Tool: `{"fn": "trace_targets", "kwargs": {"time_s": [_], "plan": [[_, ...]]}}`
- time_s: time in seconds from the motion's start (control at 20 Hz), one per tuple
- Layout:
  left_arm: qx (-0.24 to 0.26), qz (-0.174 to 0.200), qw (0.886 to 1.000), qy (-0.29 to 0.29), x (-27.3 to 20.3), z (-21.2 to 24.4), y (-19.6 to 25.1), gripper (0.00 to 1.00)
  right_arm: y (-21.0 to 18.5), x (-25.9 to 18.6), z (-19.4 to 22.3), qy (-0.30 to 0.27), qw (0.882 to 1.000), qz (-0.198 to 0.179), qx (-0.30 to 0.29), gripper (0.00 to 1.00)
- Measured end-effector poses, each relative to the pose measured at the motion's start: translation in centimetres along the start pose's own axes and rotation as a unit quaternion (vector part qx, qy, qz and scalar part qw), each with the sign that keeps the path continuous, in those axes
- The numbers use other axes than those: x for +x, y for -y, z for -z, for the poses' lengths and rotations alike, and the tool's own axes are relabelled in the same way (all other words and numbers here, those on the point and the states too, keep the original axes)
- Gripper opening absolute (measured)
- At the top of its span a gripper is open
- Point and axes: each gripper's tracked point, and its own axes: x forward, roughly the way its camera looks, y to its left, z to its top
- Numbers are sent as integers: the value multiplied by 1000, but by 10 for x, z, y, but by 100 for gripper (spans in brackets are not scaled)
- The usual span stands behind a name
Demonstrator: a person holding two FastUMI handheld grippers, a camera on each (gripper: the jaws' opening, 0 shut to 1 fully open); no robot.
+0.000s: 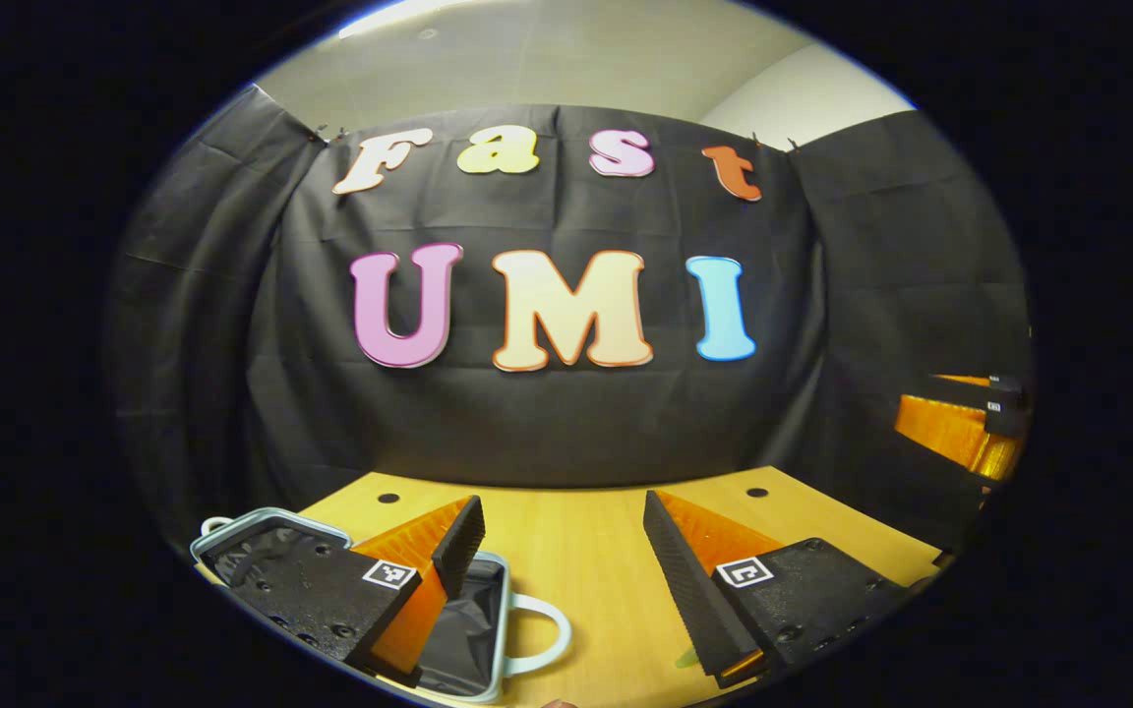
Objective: First open the suitcase, pack the skin care products into it, and then close the suitcase.
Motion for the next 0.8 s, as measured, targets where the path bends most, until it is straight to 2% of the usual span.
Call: {"fn": "trace_targets", "kwargs": {"time_s": [0.25,0.65,0.75,0.8], "plan": [[6,54,997,-46,0,51,50,95,10,-4,2,-6,1000,4,-13,99],[3,109,987,-120,-10,137,97,95,5,-11,19,-32,999,-3,-39,99],[-10,117,982,-146,-15,159,104,93,2,-11,23,-36,998,-7,-42,99],[-14,119,980,-157,-16,169,105,89,0,-12,26,-40,998,-10,-44,99]]}}
